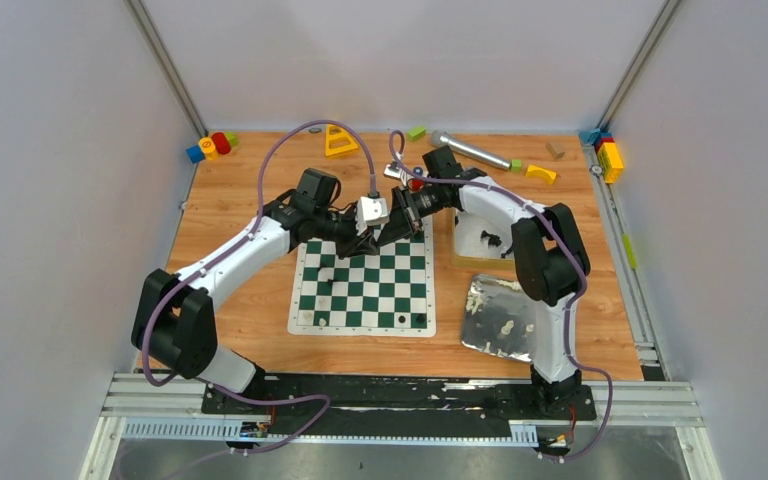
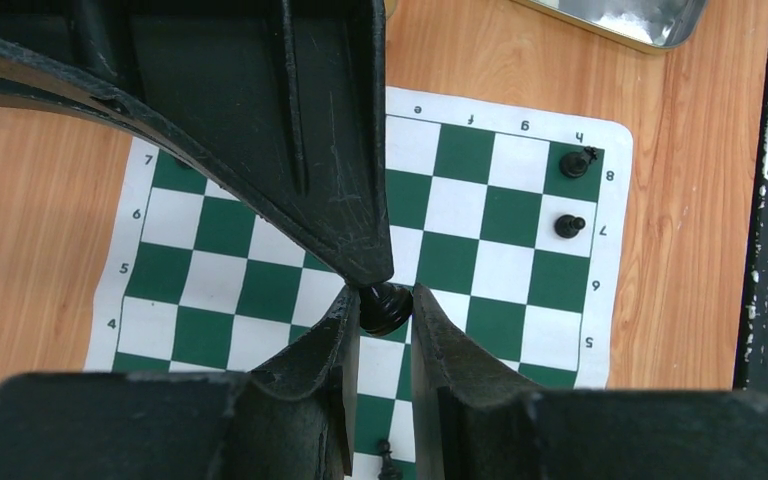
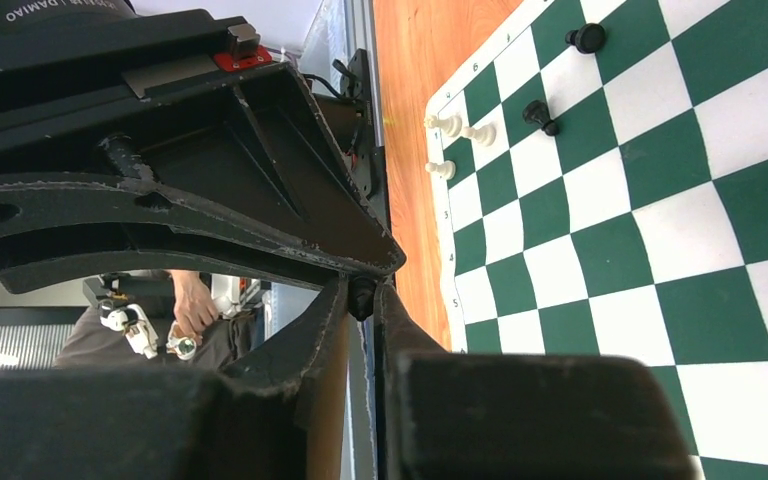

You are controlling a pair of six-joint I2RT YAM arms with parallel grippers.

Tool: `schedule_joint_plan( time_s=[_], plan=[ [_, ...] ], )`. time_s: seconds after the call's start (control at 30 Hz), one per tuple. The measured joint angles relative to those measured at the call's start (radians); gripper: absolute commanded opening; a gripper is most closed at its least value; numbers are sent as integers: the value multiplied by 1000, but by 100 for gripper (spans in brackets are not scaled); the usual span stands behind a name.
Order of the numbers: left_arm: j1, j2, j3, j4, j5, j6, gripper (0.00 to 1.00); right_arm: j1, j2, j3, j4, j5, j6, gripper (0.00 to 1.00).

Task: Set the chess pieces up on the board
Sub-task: Place the chess piece on the chessboard.

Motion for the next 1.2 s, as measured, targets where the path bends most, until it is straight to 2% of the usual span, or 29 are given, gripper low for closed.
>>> schedule_joint_plan(
  time_s=[0.1, 0.43, 0.47, 0.53, 0.6, 0.73, 1.0, 1.2],
  plan=[
    [0, 0, -2, 0, -2, 0, 36, 0, 0, 0, 1, 2, 0, 0],
    [-1, -23, -39, 17, -75, -4, 67, -24, -10, -6, 0, 82, -18, 0],
    [-1, -32, -41, 17, -90, -7, 78, -31, -21, -17, 1, 105, -26, 0],
    [-1, -50, -42, 19, -117, -14, 92, -47, -53, -45, -3, 156, -43, 0],
    [-1, -65, -45, 20, -141, -18, 98, -60, -89, -68, -7, 206, -61, 0],
    [0, -79, -56, 20, -187, -30, 100, -79, -164, -112, -10, 334, -128, 0],
    [39, -79, -61, -6, -239, -69, 100, -48, -292, -248, -2, 719, -300, 0],
    [67, -79, -61, -40, -275, -93, 100, -8, -306, -290, 12, 873, -368, 0]
  ],
)
